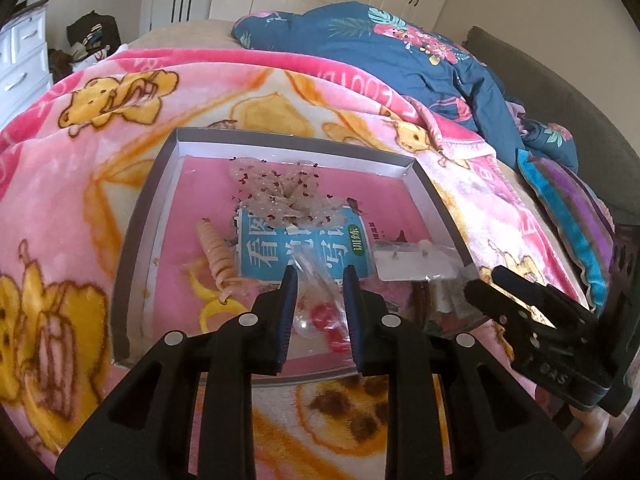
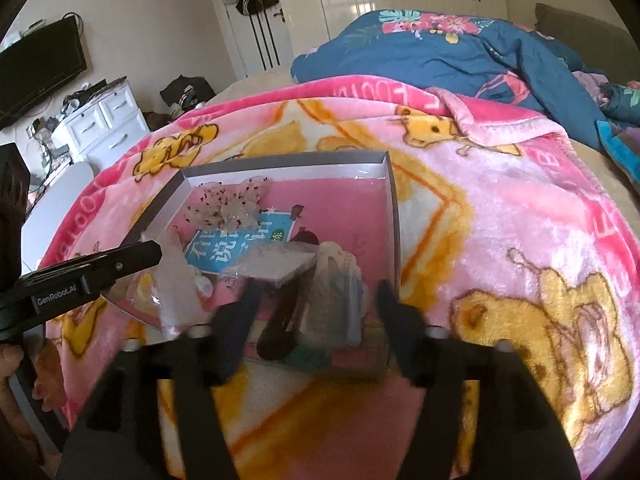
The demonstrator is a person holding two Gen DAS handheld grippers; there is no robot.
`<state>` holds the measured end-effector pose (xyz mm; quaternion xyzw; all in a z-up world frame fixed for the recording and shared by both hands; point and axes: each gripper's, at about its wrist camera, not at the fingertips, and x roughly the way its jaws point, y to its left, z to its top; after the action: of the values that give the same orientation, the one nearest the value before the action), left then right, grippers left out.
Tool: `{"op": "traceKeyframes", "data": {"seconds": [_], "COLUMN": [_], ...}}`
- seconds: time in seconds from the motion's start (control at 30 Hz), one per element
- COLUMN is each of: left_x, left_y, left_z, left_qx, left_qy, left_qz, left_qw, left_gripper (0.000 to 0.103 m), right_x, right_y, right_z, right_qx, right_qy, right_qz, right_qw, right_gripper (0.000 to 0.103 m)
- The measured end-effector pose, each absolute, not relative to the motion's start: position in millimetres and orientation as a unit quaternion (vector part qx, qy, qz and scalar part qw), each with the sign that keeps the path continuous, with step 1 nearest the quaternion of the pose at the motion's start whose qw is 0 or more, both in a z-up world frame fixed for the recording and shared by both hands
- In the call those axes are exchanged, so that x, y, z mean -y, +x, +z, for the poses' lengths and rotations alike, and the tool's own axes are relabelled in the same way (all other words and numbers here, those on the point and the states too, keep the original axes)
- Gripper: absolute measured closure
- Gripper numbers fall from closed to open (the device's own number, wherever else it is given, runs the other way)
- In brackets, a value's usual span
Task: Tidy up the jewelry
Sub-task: 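Carry the bead bag into the box with the left tool while the right carries the hairpin box, then open both tools and withdraw them from the box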
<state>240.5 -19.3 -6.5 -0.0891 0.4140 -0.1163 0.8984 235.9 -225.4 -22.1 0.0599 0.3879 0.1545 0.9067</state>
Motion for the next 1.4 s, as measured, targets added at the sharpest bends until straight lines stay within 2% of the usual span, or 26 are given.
{"op": "traceKeyframes", "data": {"seconds": [0.23, 0.33, 0.6, 0.7, 0.93, 1.07, 1.1, 1.4], "left_x": [17, 16, 13, 9, 0, -4, -5, -10], "left_y": [234, 227, 199, 187, 153, 133, 128, 91], "left_z": [2, 11, 42, 48, 56, 55, 54, 37], "left_qx": [-0.408, -0.401, -0.370, -0.365, -0.354, -0.351, -0.351, -0.360], "left_qy": [-0.085, -0.086, -0.083, -0.086, -0.087, -0.086, -0.086, -0.094], "left_qz": [-0.116, -0.116, -0.113, -0.108, -0.097, -0.086, -0.083, -0.057], "left_qw": [0.901, 0.905, 0.919, 0.921, 0.926, 0.928, 0.929, 0.926], "left_gripper": [0.070, 0.066, 0.045, 0.038, 0.021, 0.016, 0.011, 0.009], "right_x": [236, 243, 250, 250, 252, 255, 255, 251], "right_y": [213, 198, 160, 145, 120, 110, 108, 95], "right_z": [-12, -1, 20, 27, 35, 38, 38, 32], "right_qx": [-0.373, -0.355, -0.331, -0.323, -0.309, -0.306, -0.306, -0.316], "right_qy": [0.060, 0.061, 0.050, 0.050, 0.049, 0.050, 0.050, 0.046], "right_qz": [0.151, 0.149, 0.163, 0.167, 0.174, 0.176, 0.177, 0.189], "right_qw": [0.914, 0.921, 0.928, 0.930, 0.934, 0.934, 0.934, 0.929], "right_gripper": [0.030, 0.021, 0.019, 0.010, 0.009, 0.008, 0.008, 0.004]}}
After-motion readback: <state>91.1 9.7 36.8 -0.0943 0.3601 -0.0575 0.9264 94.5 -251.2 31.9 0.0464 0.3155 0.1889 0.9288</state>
